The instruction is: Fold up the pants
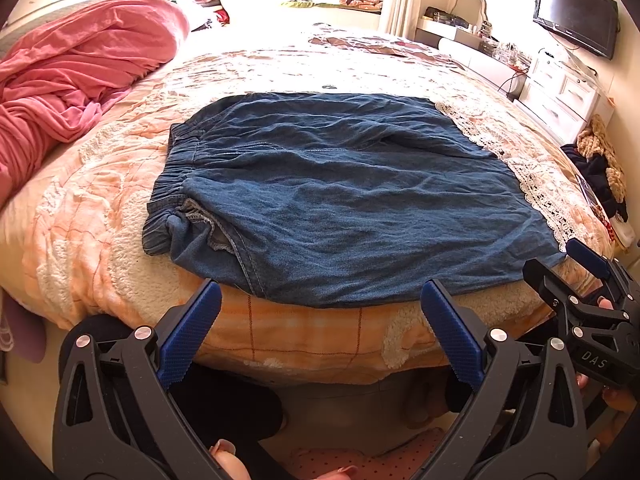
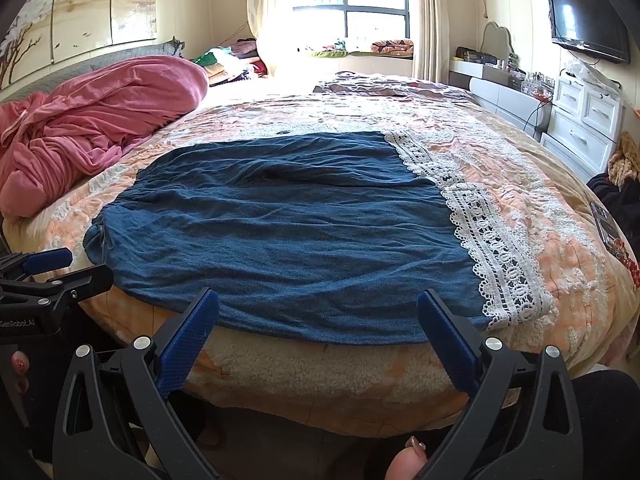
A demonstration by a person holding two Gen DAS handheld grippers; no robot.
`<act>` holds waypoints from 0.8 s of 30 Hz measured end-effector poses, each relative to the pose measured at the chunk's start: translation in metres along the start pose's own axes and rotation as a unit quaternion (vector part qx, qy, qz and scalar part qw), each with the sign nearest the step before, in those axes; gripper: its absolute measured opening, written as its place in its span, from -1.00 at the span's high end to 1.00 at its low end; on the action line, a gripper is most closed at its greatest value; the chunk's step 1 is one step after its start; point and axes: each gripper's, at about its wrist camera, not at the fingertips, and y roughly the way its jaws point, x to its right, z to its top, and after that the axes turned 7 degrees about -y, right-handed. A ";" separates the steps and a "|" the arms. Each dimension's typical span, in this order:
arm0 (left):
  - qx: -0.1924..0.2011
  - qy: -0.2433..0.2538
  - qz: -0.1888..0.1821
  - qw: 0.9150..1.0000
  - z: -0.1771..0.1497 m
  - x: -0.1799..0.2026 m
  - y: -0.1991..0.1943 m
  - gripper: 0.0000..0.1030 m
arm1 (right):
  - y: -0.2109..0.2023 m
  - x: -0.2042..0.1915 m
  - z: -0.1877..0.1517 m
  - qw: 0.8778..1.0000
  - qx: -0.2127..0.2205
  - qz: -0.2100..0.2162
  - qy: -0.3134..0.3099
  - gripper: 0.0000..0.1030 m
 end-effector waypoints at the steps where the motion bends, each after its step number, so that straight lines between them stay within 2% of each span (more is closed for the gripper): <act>1: 0.001 0.000 0.000 1.000 0.000 0.000 0.000 -0.82 | 0.000 0.001 0.000 1.000 -0.001 0.001 0.001 -0.92; 7: -0.002 -0.001 -0.007 1.000 0.007 -0.004 0.005 -0.82 | 0.006 0.002 0.011 1.000 -0.009 0.010 -0.001 -0.92; 12: -0.009 -0.007 -0.017 1.000 0.023 -0.013 0.013 -0.82 | 0.016 0.002 0.035 0.999 -0.016 0.037 -0.010 -0.92; 17: -0.013 -0.016 -0.017 1.000 0.048 -0.028 0.021 -0.82 | 0.044 0.003 0.076 0.996 -0.035 0.085 -0.008 -0.92; 24: -0.009 -0.030 -0.010 0.999 0.094 -0.062 0.042 -0.82 | 0.094 -0.004 0.122 0.992 -0.059 0.108 -0.018 -0.92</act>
